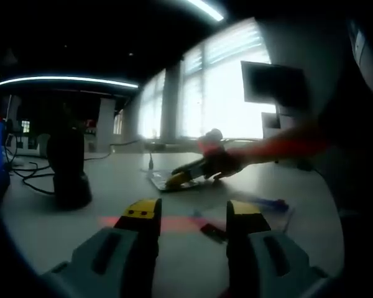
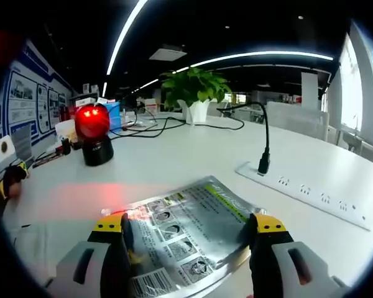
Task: Clip sheet goods on table flip sheet goods clip sheet goods scan sheet goods put sheet goods back to table
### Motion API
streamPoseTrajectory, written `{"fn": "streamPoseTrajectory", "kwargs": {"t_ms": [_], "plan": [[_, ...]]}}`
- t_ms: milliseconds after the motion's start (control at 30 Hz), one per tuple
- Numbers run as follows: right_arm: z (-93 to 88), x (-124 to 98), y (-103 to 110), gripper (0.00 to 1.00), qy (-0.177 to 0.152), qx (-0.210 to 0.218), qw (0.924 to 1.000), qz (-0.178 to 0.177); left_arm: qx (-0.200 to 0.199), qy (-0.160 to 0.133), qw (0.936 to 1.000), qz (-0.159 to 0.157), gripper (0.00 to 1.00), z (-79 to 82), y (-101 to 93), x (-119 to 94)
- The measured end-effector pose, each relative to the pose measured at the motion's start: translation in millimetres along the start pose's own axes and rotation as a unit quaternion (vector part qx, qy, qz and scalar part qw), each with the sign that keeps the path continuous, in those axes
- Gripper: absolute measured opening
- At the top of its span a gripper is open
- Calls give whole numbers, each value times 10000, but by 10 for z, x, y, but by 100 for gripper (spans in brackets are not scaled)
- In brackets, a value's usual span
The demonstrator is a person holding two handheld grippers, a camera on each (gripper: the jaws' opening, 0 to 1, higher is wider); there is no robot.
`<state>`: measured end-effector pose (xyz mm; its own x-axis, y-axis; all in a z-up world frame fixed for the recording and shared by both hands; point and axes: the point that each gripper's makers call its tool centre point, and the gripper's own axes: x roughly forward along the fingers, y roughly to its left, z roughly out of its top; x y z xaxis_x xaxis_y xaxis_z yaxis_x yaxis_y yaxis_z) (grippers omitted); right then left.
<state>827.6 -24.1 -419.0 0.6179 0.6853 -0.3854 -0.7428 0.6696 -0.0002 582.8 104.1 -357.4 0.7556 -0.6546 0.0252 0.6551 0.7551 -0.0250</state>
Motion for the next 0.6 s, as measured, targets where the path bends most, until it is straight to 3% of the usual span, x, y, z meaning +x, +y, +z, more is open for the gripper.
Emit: {"fn": "streamPoseTrajectory", "kwargs": {"t_ms": [467, 600], "plan": [[12, 30, 24, 74, 132, 3, 9999, 44, 50, 22, 10000, 12, 35, -14, 2, -8], [86, -8, 23, 80, 36, -80, 10000, 23, 67, 26, 10000, 10, 35, -18, -2, -10]]}}
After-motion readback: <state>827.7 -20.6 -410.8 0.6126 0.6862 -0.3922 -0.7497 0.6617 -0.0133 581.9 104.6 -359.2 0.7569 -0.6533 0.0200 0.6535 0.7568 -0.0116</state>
